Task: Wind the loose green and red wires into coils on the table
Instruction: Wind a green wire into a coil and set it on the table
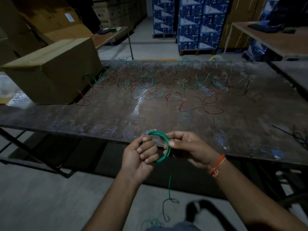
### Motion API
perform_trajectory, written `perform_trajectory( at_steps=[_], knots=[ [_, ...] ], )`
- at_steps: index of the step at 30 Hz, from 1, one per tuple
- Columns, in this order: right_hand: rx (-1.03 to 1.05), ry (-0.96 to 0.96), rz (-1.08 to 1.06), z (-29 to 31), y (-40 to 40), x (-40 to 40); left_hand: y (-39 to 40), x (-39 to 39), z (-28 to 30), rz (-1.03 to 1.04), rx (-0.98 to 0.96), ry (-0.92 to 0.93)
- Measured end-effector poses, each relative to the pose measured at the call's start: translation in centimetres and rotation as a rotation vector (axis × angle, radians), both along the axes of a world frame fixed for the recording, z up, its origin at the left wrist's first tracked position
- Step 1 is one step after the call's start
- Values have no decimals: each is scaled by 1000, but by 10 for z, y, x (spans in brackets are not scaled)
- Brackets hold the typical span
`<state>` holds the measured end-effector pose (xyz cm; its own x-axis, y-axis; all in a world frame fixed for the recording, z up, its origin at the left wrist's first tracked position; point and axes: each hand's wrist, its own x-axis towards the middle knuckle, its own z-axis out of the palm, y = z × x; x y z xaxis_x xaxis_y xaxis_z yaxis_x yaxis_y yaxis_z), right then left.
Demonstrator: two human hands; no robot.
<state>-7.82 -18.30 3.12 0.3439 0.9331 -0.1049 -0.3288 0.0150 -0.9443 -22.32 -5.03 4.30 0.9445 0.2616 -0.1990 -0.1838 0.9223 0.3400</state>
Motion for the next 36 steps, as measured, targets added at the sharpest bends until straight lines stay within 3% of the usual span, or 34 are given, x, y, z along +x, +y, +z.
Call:
perform_trajectory(
  at_steps=[4, 10, 13, 15, 17, 21, 26, 29, 33, 36],
  knots=[
    [-130, -369, 55, -27, -20, 23, 20, -7, -6, 89, -56, -54],
    [-278, -522, -260, -65, -51, 37, 53, -18, -5, 360, -67, -40],
    [-352, -953, -287, -60, -54, 26, 60, -14, -4, 490, -9, 0],
    [-256, -1214, -152, -36, -50, 8, 56, -7, -5, 542, 96, 81],
    [-118, -1336, -58, -4, -42, -12, 45, 2, -8, 538, 257, 189],
    [146, -1370, -119, 47, -21, -29, 10, 14, -10, 388, 597, 269],
    [192, -1391, -240, 63, 1, -15, -9, 11, -12, 203, 857, 228],
    [187, -1315, -293, 60, 10, -4, -13, 7, -4, 105, 772, 218],
    [86, -1149, -376, 41, 13, 6, -14, 2, 1, 32, 505, 143],
    [-53, -1024, -275, 17, 14, 3, -11, 1, 2, -14, 354, 74]
  ],
)
